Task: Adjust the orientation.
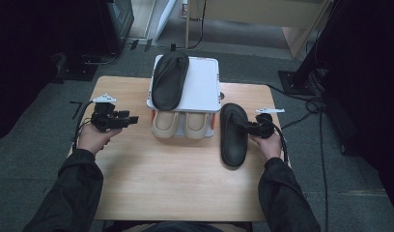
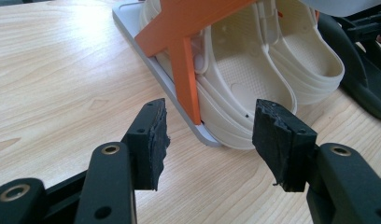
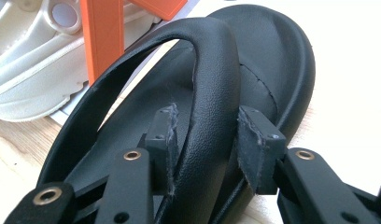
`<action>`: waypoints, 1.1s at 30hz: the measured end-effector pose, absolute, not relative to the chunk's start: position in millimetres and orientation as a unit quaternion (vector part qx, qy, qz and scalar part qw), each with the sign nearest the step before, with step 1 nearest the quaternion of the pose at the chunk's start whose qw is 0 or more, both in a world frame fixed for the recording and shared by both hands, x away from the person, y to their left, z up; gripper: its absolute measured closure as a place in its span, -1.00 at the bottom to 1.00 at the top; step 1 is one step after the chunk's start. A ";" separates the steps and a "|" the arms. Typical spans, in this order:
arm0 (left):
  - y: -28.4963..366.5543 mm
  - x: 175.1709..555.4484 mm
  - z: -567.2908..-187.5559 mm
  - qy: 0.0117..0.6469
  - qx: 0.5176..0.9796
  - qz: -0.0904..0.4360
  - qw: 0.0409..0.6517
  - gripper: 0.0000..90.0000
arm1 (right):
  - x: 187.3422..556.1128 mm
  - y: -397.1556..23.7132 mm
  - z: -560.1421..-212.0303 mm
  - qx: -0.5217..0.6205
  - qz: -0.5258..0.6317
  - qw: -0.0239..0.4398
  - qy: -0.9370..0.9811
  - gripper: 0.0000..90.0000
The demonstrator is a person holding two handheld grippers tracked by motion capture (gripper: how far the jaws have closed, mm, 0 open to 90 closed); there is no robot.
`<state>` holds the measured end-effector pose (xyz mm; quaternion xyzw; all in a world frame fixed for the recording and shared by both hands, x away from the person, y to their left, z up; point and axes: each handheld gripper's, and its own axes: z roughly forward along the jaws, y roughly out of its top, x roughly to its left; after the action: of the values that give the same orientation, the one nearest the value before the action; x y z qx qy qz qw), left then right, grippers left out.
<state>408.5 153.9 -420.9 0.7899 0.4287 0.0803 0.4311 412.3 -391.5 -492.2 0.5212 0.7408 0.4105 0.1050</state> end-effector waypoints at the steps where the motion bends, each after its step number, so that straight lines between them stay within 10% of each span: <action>1: 153.8 408.6 -420.8 0.428 0.790 0.080 0.431 0.01 | 412.8 -391.3 -492.4 0.523 0.411 0.103 0.740 0.35; 33: 153.1 409.2 -419.3 0.424 0.790 0.087 0.434 0.01 | 405.2 -394.5 -466.4 0.567 0.395 0.122 0.713 0.55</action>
<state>409.2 153.1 -419.3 0.7901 0.4238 0.0868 0.4342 405.2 -394.5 -466.4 0.5669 0.7126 0.3950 0.1217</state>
